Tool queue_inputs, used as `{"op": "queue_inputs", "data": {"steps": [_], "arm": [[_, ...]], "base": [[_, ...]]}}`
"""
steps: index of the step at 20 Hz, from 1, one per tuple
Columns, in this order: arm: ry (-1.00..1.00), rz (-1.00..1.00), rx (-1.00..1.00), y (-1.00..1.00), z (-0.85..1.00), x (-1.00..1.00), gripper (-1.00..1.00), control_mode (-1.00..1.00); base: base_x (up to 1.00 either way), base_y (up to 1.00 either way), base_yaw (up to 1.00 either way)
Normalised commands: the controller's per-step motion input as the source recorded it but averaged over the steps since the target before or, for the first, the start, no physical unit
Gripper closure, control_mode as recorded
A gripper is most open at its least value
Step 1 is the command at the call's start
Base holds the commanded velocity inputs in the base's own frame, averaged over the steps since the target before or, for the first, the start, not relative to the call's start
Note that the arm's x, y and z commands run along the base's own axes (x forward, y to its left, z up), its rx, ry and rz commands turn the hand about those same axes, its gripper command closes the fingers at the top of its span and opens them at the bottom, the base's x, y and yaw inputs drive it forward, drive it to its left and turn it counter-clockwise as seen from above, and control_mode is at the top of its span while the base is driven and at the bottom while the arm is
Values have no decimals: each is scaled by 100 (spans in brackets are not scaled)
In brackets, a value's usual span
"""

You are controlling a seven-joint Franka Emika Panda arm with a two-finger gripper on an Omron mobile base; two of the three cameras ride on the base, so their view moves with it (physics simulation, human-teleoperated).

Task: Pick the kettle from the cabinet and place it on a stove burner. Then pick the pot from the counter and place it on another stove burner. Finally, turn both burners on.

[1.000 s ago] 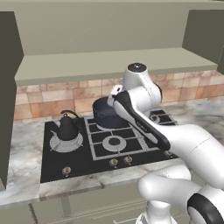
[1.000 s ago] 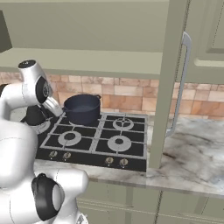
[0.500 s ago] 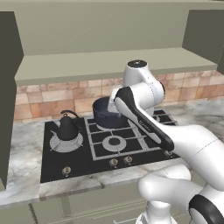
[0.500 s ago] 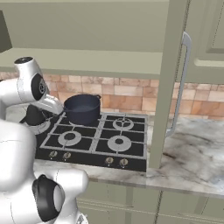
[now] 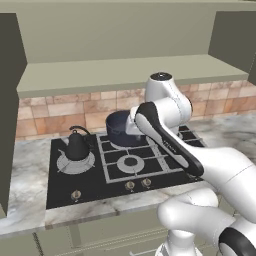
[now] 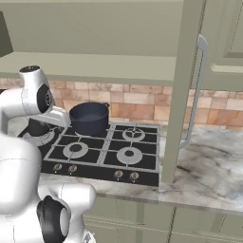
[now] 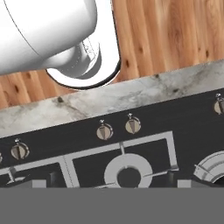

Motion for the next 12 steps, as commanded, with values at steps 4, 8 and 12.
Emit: {"op": "queue_inputs", "data": {"steps": [4, 8, 12], "arm": [[6, 2, 0, 0, -6, 0, -100, -100], [4, 0, 0, 0, -4, 0, -100, -100], [5, 0, 0, 0, -5, 0, -100, -100]], "base": [[0, 0, 0], [0, 0, 0], [0, 0, 0]]}}
